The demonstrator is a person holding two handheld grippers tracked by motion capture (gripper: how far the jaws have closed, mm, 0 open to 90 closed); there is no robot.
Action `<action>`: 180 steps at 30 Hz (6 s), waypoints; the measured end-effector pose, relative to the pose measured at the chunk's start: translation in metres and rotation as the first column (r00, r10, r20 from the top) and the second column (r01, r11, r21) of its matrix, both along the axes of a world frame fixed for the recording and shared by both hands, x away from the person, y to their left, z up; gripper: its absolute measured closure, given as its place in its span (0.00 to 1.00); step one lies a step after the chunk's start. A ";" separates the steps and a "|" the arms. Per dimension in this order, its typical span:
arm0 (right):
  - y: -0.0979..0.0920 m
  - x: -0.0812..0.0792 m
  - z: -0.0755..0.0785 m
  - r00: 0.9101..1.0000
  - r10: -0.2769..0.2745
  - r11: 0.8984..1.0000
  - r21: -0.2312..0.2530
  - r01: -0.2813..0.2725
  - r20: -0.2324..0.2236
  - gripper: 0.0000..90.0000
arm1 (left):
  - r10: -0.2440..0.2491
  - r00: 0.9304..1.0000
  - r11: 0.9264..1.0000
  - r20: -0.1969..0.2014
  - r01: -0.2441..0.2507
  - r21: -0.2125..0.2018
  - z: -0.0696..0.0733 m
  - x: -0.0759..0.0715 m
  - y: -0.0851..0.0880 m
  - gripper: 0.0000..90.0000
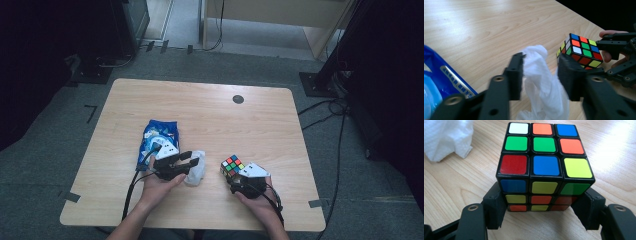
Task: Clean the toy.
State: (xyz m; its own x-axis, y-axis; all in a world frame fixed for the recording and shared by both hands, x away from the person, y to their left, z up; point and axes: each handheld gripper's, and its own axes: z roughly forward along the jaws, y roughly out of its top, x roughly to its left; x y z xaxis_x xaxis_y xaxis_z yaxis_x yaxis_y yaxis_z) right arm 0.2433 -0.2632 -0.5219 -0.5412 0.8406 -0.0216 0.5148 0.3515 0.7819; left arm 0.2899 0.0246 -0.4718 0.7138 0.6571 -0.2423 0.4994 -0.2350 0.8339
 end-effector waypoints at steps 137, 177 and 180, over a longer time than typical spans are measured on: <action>0.053 -0.016 0.040 0.965 0.189 0.980 -0.101 -0.174 0.179 0.39 | -0.001 0.991 1.000 0.137 0.000 0.004 0.008 -0.012 -0.013 0.96; 0.058 -0.021 0.040 0.960 0.184 0.980 -0.112 -0.163 0.211 0.39 | -0.109 0.989 0.994 -0.098 0.111 0.013 0.008 -0.018 -0.053 0.32; 0.060 -0.022 0.039 0.958 0.188 0.979 -0.113 -0.167 0.217 0.39 | -0.103 0.990 0.994 -0.099 0.107 0.032 0.007 -0.018 -0.055 0.33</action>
